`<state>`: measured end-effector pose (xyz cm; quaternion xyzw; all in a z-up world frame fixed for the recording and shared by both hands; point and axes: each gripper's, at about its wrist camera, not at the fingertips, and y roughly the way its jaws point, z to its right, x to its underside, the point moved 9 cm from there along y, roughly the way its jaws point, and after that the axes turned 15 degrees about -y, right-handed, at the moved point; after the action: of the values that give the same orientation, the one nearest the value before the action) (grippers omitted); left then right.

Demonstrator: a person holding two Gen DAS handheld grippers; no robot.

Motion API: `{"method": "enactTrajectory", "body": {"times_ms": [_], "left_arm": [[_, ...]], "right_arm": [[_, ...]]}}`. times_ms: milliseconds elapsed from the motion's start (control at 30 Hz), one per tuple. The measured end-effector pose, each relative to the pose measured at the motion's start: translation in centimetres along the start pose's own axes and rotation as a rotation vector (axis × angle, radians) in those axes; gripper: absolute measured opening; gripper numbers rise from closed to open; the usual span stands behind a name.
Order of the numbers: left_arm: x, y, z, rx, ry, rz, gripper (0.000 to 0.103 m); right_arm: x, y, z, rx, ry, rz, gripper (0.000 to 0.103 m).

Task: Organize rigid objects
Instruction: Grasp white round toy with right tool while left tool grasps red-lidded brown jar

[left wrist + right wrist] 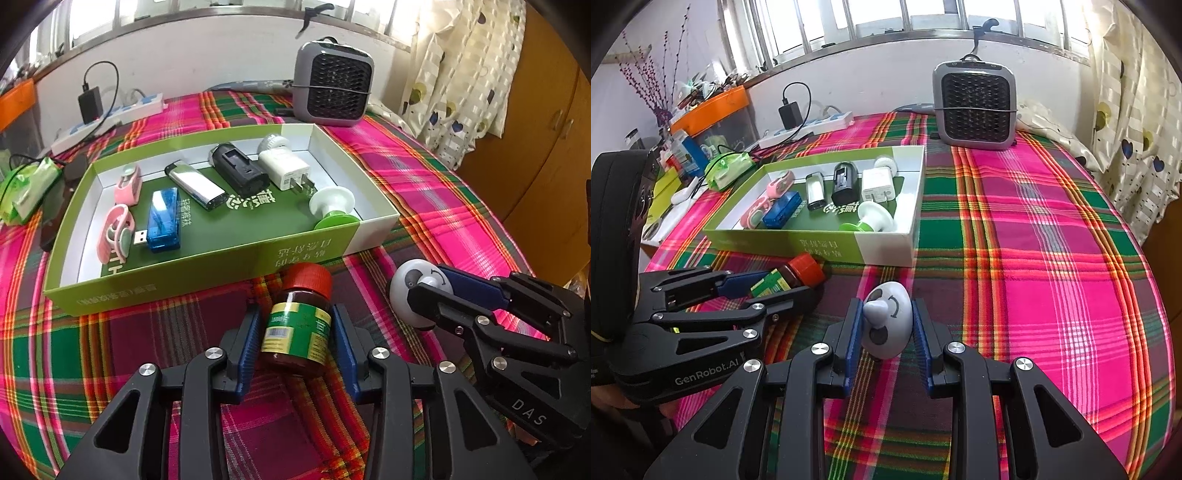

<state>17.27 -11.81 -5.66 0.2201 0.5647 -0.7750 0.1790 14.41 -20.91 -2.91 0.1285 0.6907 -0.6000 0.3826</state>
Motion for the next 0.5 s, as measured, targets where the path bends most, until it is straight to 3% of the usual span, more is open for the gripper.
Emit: {"method": "enactTrajectory", "body": {"times_ms": [100,500], "left_arm": [[0.01,-0.02,-0.07,-0.014,0.000,0.006,0.031],[0.01,-0.09,-0.18,-0.013,-0.001,0.009,0.031]], "right_arm": [[0.03,0.01,0.00,0.000,0.000,-0.001,0.027],[0.07,0.04,-0.03,-0.001,-0.001,-0.003,0.027]]}}
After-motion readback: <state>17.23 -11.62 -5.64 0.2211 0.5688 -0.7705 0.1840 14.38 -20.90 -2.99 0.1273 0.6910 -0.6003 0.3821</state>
